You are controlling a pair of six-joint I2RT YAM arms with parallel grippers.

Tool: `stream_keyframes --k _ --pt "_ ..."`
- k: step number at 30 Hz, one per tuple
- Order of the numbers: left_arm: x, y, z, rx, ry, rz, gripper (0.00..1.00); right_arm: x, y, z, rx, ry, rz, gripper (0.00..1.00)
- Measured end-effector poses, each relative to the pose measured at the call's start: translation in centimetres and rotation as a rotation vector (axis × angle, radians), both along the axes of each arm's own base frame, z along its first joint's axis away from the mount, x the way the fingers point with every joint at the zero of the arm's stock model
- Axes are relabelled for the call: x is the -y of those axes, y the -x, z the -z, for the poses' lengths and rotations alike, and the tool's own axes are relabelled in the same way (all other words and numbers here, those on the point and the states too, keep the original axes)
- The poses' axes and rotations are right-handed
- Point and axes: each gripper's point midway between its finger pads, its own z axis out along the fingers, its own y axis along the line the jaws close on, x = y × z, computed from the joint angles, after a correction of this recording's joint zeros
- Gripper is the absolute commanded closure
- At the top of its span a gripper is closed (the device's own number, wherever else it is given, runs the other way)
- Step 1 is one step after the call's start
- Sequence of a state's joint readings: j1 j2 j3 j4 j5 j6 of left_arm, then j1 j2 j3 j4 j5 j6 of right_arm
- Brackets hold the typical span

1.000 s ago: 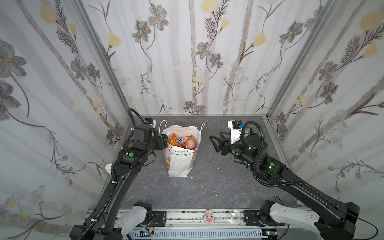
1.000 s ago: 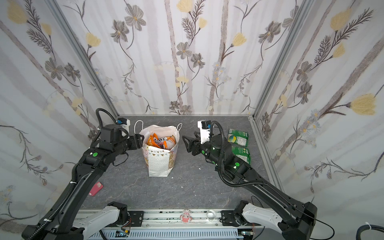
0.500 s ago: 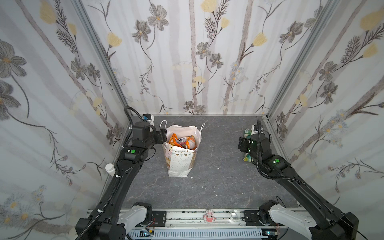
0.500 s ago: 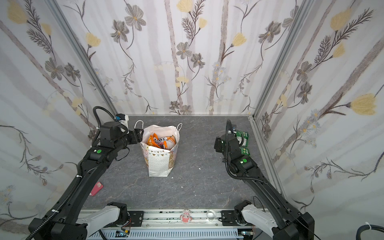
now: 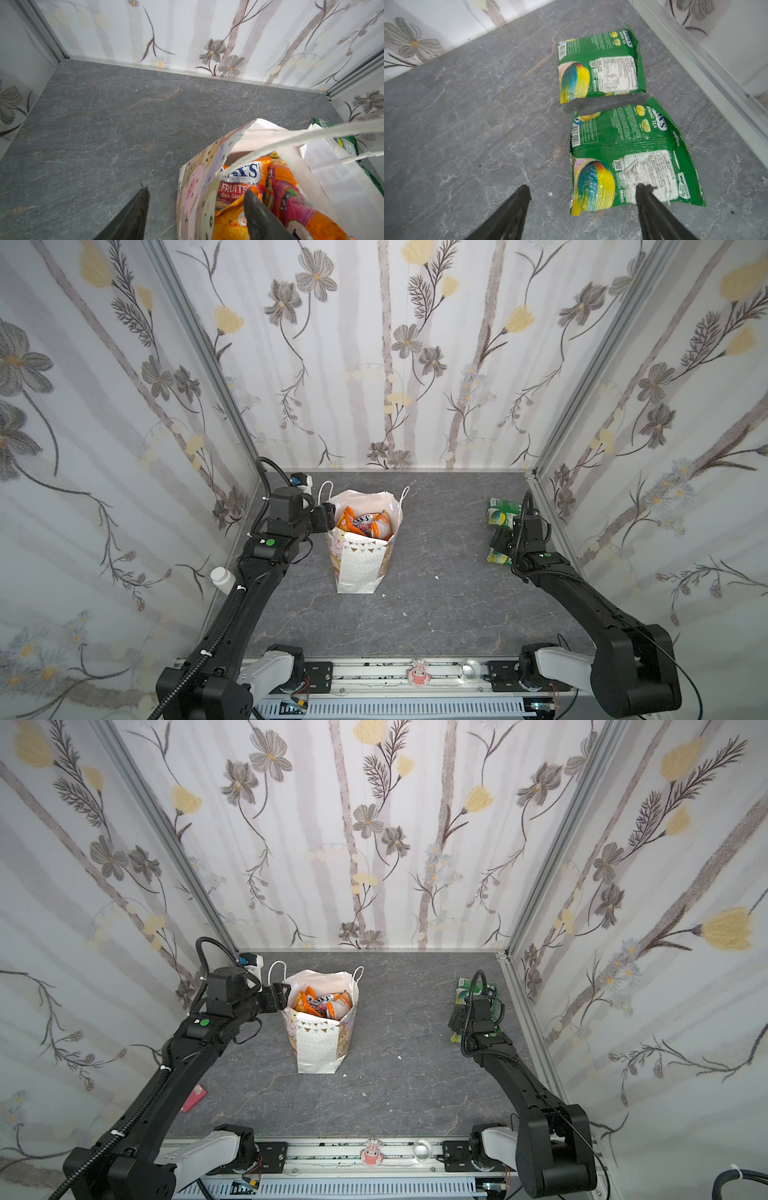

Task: Place the snacks into the paper bag
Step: 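Move the right gripper toward the green FOX'S packets on the table, then lower the right gripper onto the nearer green packet's edge and close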

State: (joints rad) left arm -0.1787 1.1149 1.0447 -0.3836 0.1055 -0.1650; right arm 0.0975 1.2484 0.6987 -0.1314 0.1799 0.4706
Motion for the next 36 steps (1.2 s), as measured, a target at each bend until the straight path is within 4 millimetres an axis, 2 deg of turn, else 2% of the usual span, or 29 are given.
stream_keyframes --k 3,12,16,21,25,30,33,36 --pt "0.0 0.0 0.0 0.003 -0.004 0.0 0.29 0.5 -0.6 1.2 -0.034 -0.043 0.006 0.22" --pt "-0.3 0.1 0.1 0.005 -0.008 -0.008 0.28 -0.9 -1.8 4.4 -0.106 -0.114 -0.05 0.26" --pt "-0.3 0.1 0.1 0.005 -0.009 -0.007 0.28 -1.2 -2.6 3.9 -0.09 -0.122 -0.057 0.25" --pt "-0.3 0.1 0.3 0.002 -0.01 -0.007 0.27 -0.5 -3.0 3.7 -0.082 -0.102 -0.034 0.24" --pt "-0.3 0.0 0.5 -0.004 -0.009 -0.005 0.27 0.5 -3.7 5.0 -0.118 -0.083 -0.003 0.24" --pt "-0.3 0.1 0.4 -0.001 -0.009 -0.006 0.27 0.7 -3.4 7.1 -0.179 -0.065 -0.005 0.26" --pt "-0.3 0.0 0.5 -0.004 -0.009 -0.006 0.27 0.3 -4.0 7.5 -0.175 -0.07 -0.026 0.26" --pt "-0.3 -0.1 0.7 -0.01 -0.01 -0.006 0.27 -1.5 -4.6 7.3 -0.153 -0.102 -0.082 0.27"
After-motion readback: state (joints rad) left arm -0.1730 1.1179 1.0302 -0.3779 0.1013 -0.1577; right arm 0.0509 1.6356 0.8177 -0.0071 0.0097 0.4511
